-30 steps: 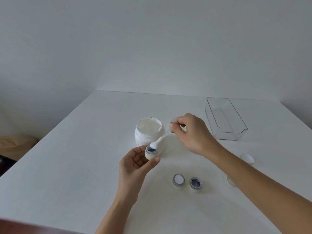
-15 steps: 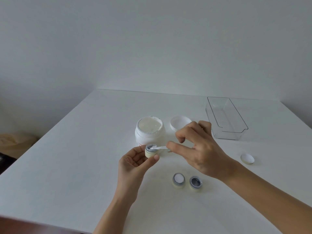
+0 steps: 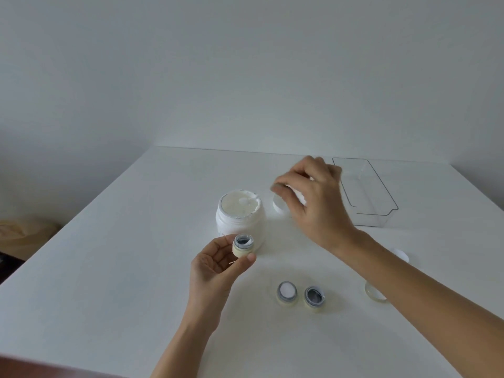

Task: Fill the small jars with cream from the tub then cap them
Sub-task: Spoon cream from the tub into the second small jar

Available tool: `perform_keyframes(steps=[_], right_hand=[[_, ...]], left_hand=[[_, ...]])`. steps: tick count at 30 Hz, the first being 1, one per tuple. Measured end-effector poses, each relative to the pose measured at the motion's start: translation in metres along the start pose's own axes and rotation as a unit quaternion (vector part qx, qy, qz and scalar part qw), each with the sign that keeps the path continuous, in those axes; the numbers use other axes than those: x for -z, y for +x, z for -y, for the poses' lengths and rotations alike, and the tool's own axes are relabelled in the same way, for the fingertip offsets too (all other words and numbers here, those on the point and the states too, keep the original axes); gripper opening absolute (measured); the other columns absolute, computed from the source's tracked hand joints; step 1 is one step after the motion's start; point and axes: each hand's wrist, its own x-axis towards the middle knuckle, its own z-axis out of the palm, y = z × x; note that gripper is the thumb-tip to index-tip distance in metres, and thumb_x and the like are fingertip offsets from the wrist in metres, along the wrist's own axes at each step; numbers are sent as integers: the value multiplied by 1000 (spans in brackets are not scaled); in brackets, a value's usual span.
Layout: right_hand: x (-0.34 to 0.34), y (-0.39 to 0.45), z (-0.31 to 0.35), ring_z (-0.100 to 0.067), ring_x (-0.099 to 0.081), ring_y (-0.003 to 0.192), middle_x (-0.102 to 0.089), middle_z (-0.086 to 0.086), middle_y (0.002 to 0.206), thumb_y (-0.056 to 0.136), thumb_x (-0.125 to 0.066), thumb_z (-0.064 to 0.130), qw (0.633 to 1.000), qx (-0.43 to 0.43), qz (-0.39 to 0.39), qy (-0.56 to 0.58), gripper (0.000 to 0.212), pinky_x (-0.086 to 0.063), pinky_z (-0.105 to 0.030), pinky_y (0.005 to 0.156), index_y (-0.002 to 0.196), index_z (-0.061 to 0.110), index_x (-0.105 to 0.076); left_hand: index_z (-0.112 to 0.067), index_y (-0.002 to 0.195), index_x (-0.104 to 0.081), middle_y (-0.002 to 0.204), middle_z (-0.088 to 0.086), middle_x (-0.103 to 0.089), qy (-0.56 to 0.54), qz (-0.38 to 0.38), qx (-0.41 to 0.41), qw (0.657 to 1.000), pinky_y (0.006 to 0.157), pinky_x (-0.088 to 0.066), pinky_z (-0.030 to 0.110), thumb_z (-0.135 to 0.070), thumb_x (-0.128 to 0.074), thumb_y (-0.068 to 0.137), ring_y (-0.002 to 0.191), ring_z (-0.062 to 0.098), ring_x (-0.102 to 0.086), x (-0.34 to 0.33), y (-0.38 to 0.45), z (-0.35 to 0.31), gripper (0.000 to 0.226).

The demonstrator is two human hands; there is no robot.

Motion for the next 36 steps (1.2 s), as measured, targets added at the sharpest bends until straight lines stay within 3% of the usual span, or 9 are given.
perform_keyframes(steps=[6, 10, 14, 17, 22, 25, 32, 34, 36], right_hand=[[-44, 29, 9, -21, -44, 92, -37, 3, 87, 88, -64, 31, 987, 12, 159, -38, 17, -12, -26, 75, 82, 19, -74], [-60, 32, 8, -20, -40, 97, -36, 3, 91, 92, -57, 35, 967, 20, 251, -46, 22, -15, -29, 79, 84, 21, -72], [-55, 35, 5, -22, -40, 104, -43, -1, 99, 94, -53, 34, 952, -47, 302, -8, 24, -16, -32, 80, 86, 21, -71], [-47, 37, 1, -23, -45, 105, -47, -3, 99, 95, -51, 33, 946, -109, 304, 17, 27, -21, -32, 81, 82, 19, -71], [-39, 36, -7, -21, -55, 109, -70, 6, 95, 97, -49, 28, 932, -218, 280, 71, 33, -25, -34, 82, 84, 7, -71], [-37, 34, -11, -21, -58, 101, -61, 15, 75, 97, -49, 28, 917, -286, 263, 92, 36, -21, -33, 82, 91, 0, -70], [-29, 34, -20, -18, -59, 106, -62, 19, 77, 95, -52, 28, 870, -388, 237, 190, 36, -35, -45, 106, 97, -3, -69], [-24, 33, -20, -15, -58, 101, -59, 23, 75, 94, -54, 28, 856, -401, 234, 226, 36, -42, -35, 94, 97, -5, -68], [-18, 30, -19, -10, -53, 92, -59, 22, 79, 93, -56, 28, 843, -406, 240, 259, 31, -39, -27, 77, 87, 3, -71]], left_hand=[[-12, 101, -74, 98, 7, -78, 19, 18, 6, 1000, 74, -55, 16, -6, -86, 68, 88, 12, -73, -1, 0, 0, 36], [-12, 107, -73, 102, 8, -78, 27, 28, 8, 999, 76, -54, 17, -9, -78, 72, 92, 13, -72, -1, 0, 1, 35], [-10, 110, -71, 105, 11, -76, 34, 34, 10, 999, 79, -54, 18, -9, -78, 76, 94, 15, -71, -1, 0, 3, 36], [-8, 112, -70, 107, 14, -75, 28, 38, 11, 999, 80, -54, 19, -3, -77, 80, 94, 17, -70, 0, 0, 4, 33], [-6, 112, -70, 107, 14, -76, 23, 37, 6, 999, 78, -54, 18, -13, -78, 71, 94, 17, -71, -1, 0, 3, 43], [-7, 110, -71, 104, 12, -77, 20, 32, 2, 999, 77, -54, 18, -13, -78, 70, 94, 16, -72, -1, 0, 3, 41], [-7, 108, -71, 103, 9, -78, 7, 21, -1, 1000, 77, -54, 16, -1, -75, 77, 99, 18, -73, -1, 1, 3, 31], [-6, 108, -71, 103, 10, -78, 2, 18, -1, 1000, 76, -55, 16, 4, -73, 80, 99, 18, -73, -1, 0, 3, 30], [-5, 108, -70, 103, 10, -78, -4, 13, -4, 1000, 76, -55, 15, 3, -73, 79, 99, 18, -74, -1, 0, 3, 31]])
